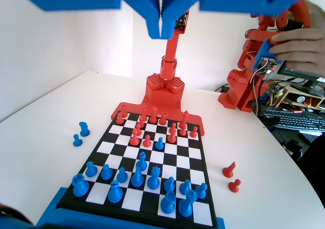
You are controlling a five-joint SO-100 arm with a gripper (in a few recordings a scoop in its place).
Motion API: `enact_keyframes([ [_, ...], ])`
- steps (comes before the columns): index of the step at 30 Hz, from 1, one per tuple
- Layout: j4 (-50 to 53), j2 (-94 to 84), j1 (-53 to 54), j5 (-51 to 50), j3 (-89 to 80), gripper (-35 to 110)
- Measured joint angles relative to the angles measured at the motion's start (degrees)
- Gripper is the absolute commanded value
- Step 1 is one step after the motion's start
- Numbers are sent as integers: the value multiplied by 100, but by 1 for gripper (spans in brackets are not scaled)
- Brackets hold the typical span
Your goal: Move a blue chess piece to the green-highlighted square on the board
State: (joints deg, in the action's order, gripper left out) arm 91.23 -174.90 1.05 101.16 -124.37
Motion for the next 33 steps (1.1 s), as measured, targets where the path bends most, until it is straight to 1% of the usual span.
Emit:
enact_keyframes([
  [6,0,0,0,0,0,1],
  [13,18,501,-88,18,0,1],
  [16,53,914,-105,202,0,1],
  [20,176,1582,-88,202,255,1],
  [28,694,3560,-237,-53,1441,1],
  [33,721,4623,-387,-185,1819,1],
])
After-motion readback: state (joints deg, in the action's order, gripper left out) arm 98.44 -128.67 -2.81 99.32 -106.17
